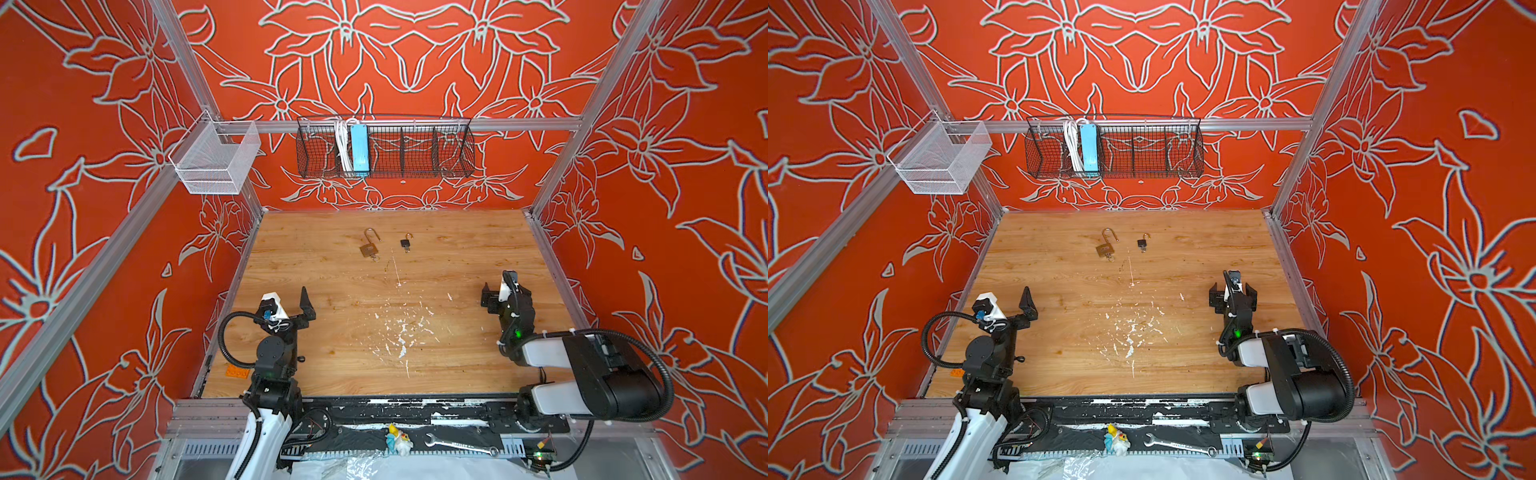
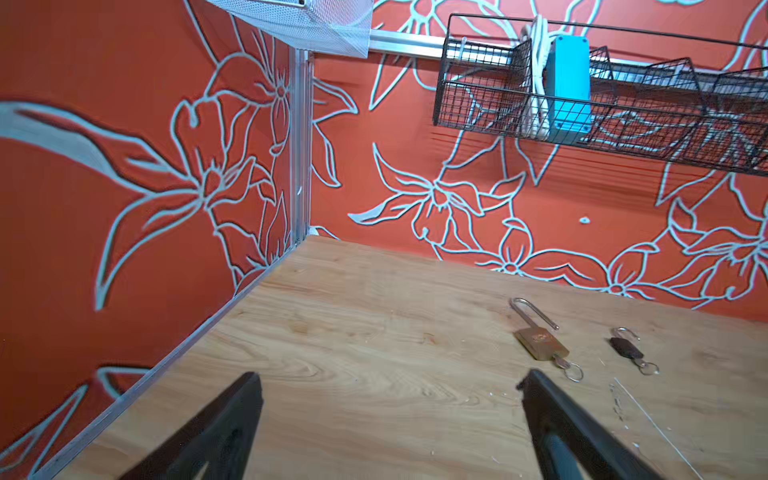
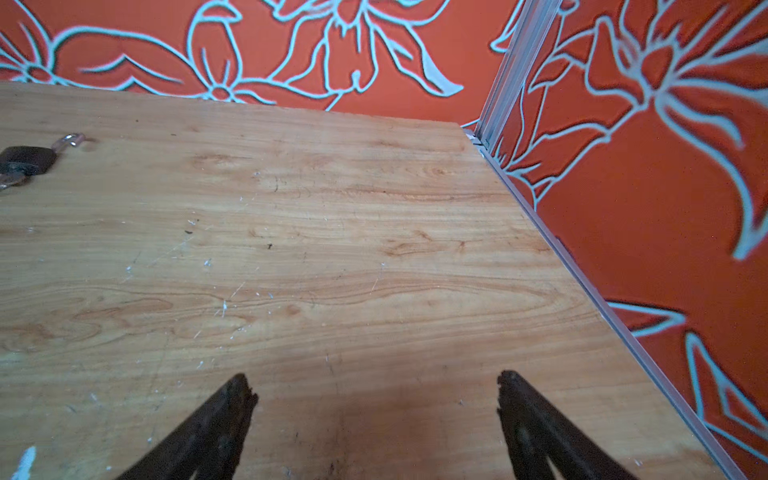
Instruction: Unlock with the key
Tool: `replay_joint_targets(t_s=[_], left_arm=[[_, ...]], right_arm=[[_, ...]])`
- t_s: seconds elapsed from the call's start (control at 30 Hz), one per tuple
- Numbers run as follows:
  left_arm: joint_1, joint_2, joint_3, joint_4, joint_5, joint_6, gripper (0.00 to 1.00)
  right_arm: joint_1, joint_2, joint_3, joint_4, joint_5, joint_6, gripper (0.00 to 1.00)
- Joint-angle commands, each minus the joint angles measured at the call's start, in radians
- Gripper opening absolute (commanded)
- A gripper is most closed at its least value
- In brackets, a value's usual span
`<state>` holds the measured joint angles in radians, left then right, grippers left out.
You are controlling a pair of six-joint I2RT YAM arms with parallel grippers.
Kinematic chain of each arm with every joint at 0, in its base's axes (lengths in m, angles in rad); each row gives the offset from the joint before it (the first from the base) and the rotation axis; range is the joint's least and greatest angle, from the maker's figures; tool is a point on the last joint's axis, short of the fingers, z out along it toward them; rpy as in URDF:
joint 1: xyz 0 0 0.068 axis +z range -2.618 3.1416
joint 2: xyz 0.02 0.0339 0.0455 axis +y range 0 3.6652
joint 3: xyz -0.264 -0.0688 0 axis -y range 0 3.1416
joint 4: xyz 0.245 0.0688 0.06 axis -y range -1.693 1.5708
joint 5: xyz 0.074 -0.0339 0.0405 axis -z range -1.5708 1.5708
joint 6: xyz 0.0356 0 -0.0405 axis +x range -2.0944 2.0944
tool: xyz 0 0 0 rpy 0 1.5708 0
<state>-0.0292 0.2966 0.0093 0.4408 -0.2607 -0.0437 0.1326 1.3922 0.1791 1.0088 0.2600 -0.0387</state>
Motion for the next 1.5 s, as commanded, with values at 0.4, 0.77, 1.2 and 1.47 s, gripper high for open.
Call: replay_joint_targets(t_s=[0.4, 0.77, 1.2, 1.47], left_arm=[[0.019, 0.467, 0.056, 0.180, 0.121, 0.013, 0.97], [0.029, 0.800, 0.010, 0.529, 0.092, -0.008, 0.97], [0.029, 0.234, 0.061, -0.015, 0.009, -0.032, 0.97], [0.030, 0.236, 0.096, -0.092, -0.072, -0.013, 0.97]], right_arm=[[-0.005, 0.005, 0.041, -0.031, -0.046, -0.029, 0.92], [-0.002, 0.003, 0.040, -0.032, -0.085, -0.049, 0.89], [-0.039, 0.016, 0.112, -0.157, -0.128, -0.018, 0.98], [-0.043, 0.014, 0.115, -0.164, -0.133, -0.015, 0.98]])
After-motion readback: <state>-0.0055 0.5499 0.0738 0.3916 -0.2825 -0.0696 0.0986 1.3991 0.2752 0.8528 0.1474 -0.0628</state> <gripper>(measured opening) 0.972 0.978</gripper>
